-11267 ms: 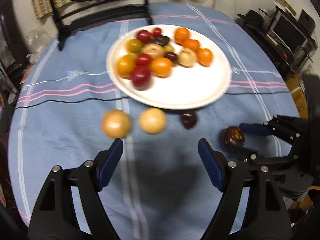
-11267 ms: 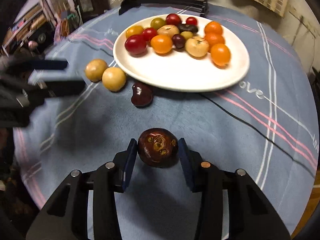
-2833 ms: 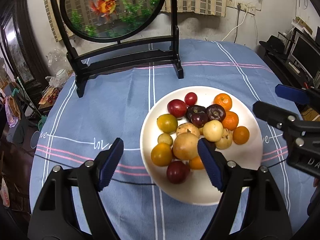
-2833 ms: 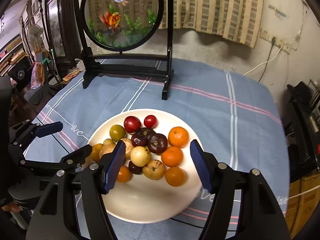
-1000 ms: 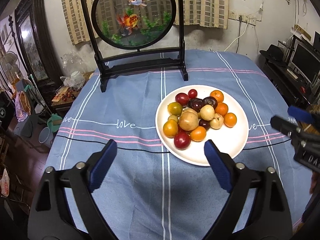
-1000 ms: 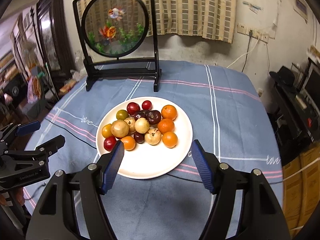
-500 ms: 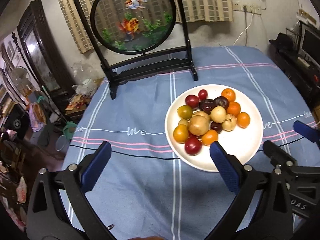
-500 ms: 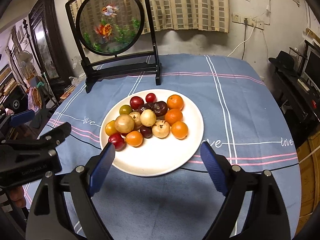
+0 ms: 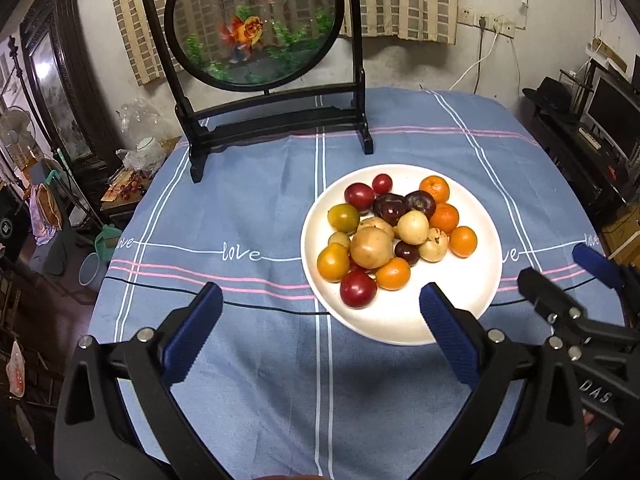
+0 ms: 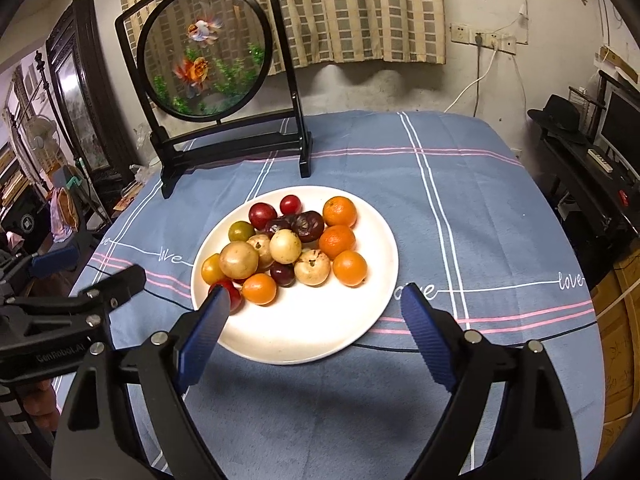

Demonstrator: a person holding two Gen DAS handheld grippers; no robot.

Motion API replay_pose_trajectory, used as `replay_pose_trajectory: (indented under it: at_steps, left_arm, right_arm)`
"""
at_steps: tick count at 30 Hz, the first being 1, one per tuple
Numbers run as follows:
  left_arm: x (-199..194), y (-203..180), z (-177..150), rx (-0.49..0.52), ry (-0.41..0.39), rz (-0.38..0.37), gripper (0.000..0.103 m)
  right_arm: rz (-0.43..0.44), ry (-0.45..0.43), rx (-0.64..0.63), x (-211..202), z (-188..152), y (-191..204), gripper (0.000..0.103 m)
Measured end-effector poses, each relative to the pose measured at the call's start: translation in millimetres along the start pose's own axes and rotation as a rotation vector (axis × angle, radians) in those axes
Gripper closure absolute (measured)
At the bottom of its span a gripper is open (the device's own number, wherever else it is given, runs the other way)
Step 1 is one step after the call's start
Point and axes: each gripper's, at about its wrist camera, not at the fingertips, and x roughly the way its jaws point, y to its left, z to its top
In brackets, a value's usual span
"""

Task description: Organize fruits

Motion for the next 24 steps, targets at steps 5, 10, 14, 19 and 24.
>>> replay_pose_trajectory:
  at_steps: [5, 10, 14, 19, 24]
  left_arm:
    - [3.2, 1.4, 0.8, -0.010, 0.049, -0.016, 0.003]
    - [-2.6, 6.3, 1.6, -0.048, 0.027, -0.059, 0.003]
    - [-5.4, 2.0, 1.6, -0.030, 0.005, -0.029, 0.003]
    - [-7.7, -4.9, 0.5, 0.022, -0.018, -0.006, 0.003]
    - [-14.6, -9.0, -3.9, 0.046, -0.073, -0.008, 0.003]
  right_arm:
    - [-0.018, -0.006, 0.010, -1.6, 1.5, -4.0, 0.015]
    - [-0.029, 0.001, 0.013, -1.5, 1.0, -6.4, 0.015]
    - [-0.031, 0.005, 0.009, -1.5, 0.5, -6.0, 0.015]
    - [-0.030, 0.004, 0.006, -2.2, 0.7, -5.1, 0.015]
    - [-0.030, 0.004, 0.007, -2.6, 1.0, -5.2, 0.015]
